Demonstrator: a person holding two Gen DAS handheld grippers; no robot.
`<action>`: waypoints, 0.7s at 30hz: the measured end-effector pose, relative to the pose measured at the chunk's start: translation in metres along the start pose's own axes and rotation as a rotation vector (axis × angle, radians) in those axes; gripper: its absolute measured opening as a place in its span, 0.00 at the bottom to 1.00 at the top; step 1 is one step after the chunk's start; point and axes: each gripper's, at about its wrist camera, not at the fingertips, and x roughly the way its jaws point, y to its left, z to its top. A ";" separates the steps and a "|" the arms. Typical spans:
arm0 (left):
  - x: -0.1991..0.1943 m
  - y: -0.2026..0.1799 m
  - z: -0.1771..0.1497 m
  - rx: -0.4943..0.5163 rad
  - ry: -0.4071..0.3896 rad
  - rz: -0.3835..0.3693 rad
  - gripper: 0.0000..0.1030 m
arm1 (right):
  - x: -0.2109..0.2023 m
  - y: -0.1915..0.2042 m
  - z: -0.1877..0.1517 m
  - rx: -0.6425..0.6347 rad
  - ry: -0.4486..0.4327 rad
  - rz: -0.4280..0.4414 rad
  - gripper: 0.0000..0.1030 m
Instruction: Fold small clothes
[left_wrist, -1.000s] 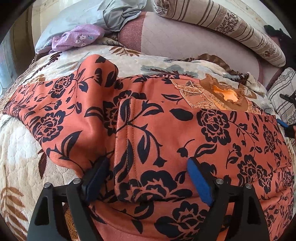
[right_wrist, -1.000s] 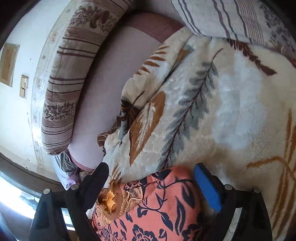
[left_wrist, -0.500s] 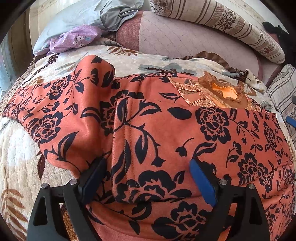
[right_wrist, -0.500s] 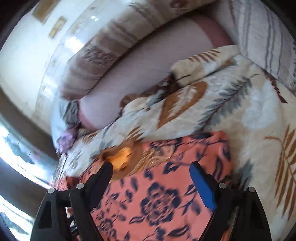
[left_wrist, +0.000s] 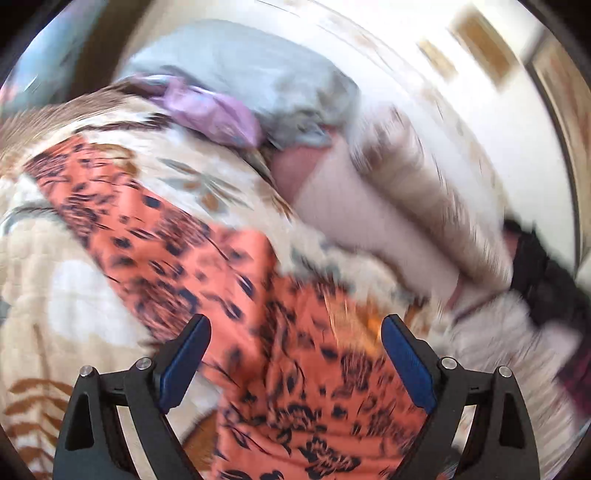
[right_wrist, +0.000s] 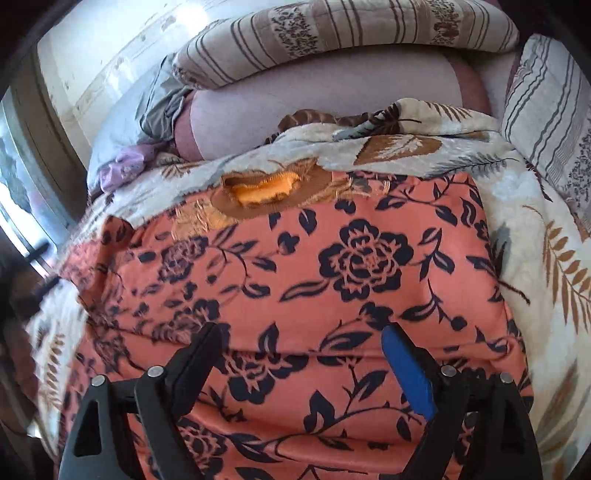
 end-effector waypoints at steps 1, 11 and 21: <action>-0.008 0.024 0.013 -0.082 -0.022 -0.004 0.91 | 0.008 0.001 -0.011 -0.010 0.006 -0.014 0.88; 0.008 0.217 0.097 -0.583 -0.105 0.137 0.90 | 0.019 0.005 -0.008 -0.034 -0.015 0.008 0.99; 0.050 0.230 0.128 -0.512 -0.007 0.385 0.06 | 0.018 0.004 -0.009 -0.023 -0.023 0.017 0.99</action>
